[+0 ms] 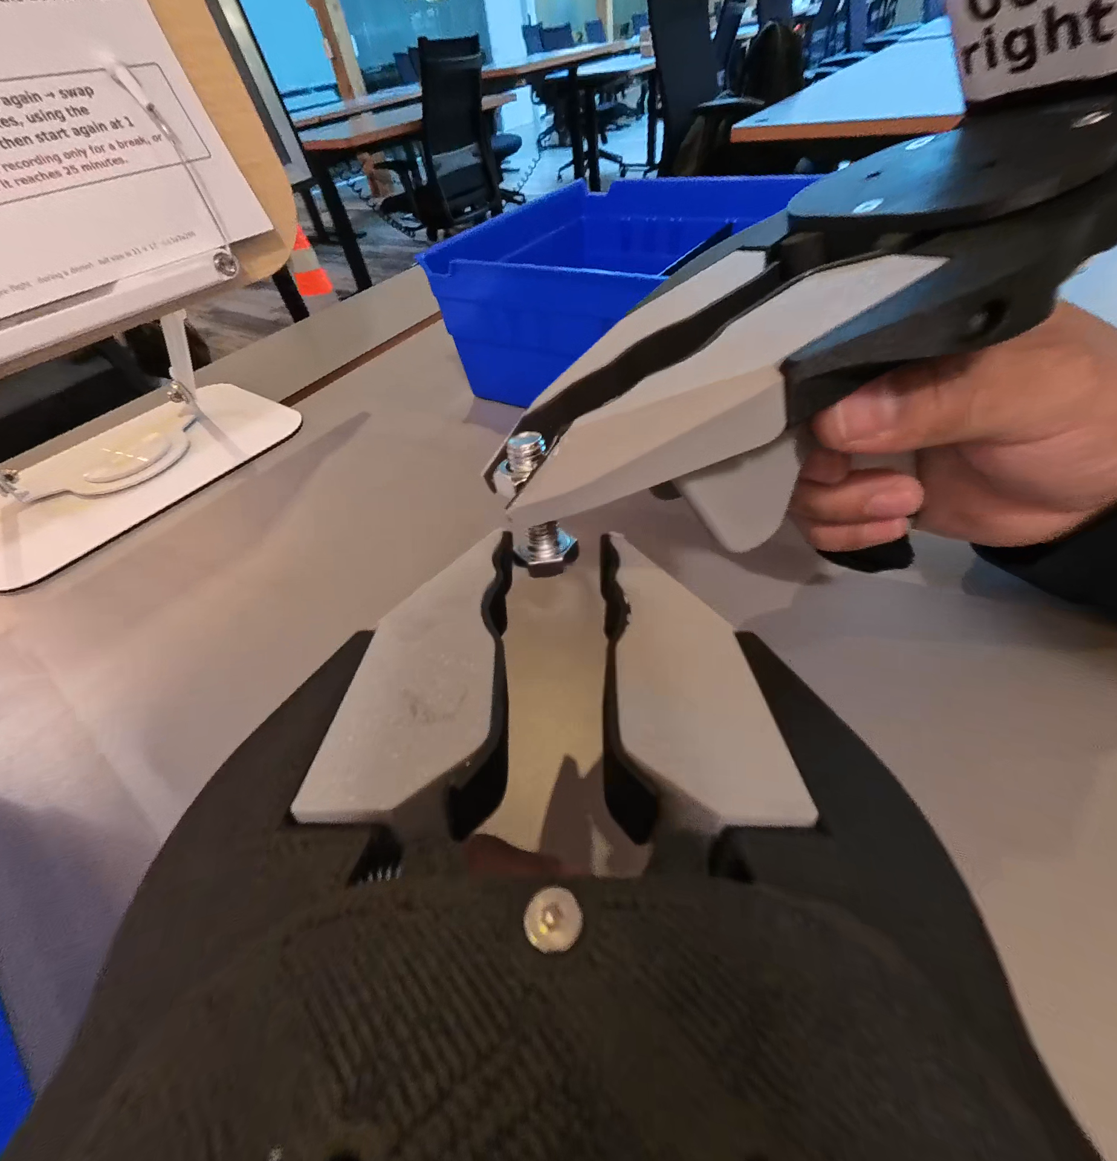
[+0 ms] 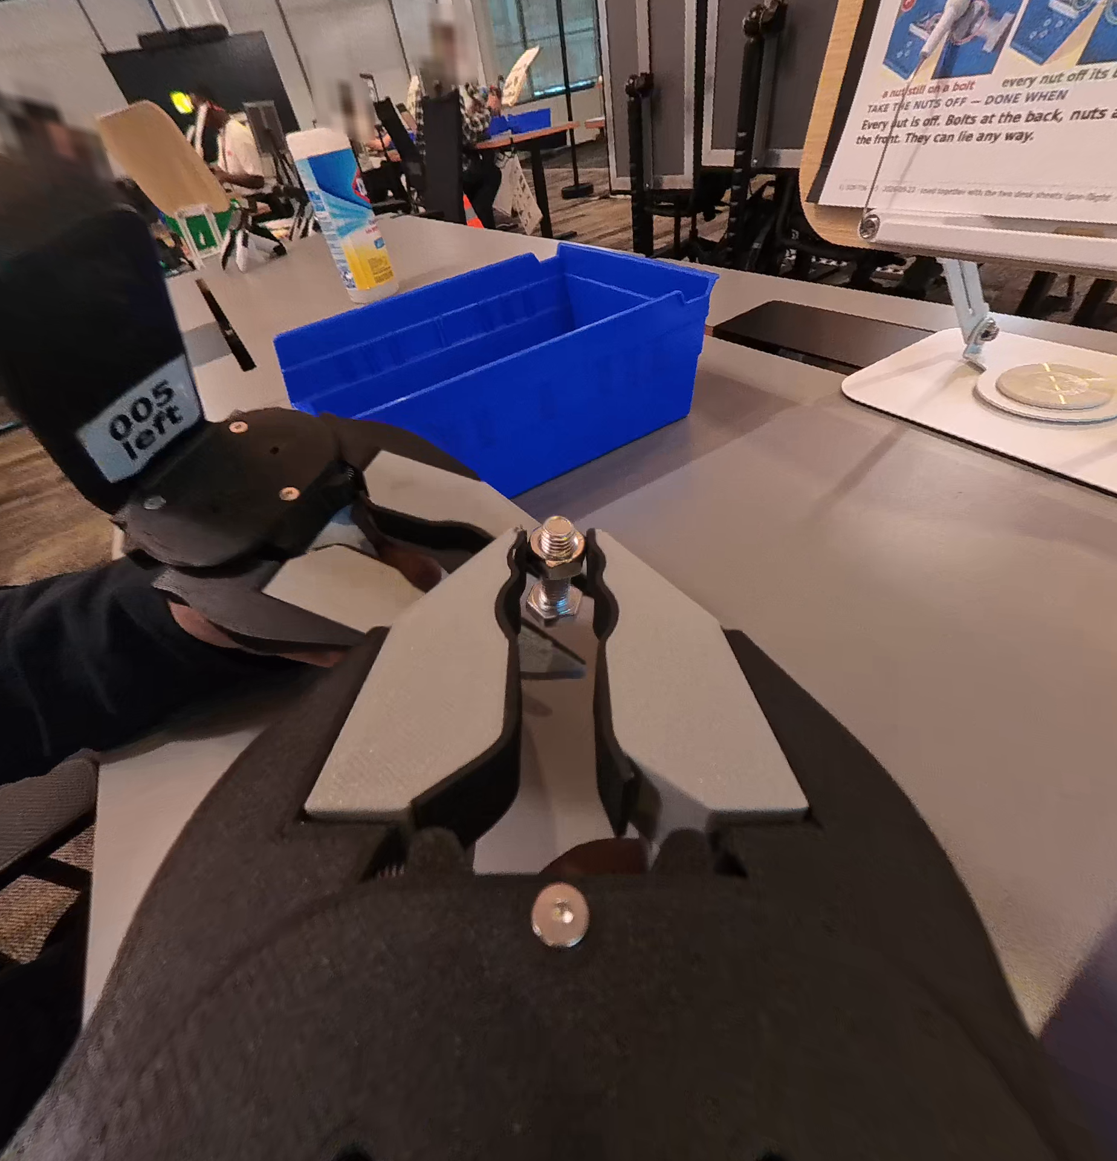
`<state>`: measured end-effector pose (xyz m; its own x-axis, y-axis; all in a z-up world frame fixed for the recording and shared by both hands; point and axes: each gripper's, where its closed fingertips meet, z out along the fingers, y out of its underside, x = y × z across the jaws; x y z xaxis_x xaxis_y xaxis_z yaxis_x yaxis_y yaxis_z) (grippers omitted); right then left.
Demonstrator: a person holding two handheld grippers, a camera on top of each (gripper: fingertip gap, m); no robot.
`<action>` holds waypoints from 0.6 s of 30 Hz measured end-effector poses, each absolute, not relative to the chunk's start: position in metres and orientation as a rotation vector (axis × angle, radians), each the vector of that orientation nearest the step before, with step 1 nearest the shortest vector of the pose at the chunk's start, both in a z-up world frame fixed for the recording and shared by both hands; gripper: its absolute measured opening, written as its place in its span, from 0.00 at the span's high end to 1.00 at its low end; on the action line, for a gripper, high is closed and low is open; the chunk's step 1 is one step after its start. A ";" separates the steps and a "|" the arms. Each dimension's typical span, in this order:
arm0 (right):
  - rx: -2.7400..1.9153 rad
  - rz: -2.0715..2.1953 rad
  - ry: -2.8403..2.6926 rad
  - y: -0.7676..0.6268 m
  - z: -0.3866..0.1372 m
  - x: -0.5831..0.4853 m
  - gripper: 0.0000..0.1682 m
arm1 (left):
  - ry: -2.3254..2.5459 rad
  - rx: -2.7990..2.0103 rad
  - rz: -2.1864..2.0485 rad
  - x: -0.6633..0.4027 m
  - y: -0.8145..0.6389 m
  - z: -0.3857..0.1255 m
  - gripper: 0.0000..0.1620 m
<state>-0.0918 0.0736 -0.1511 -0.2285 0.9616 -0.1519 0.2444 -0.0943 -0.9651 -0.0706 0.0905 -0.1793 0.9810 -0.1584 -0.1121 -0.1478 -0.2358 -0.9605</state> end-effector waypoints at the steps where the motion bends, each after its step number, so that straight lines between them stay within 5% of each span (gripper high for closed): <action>1: -1.344 1.383 -1.512 0.072 -0.150 -0.092 0.91 | 0.217 -1.823 0.000 -0.072 0.091 -0.181 0.85; 18: -1.317 1.456 -1.525 0.063 -0.145 -0.090 0.91 | 0.195 -1.794 -0.104 -0.067 0.091 -0.176 0.89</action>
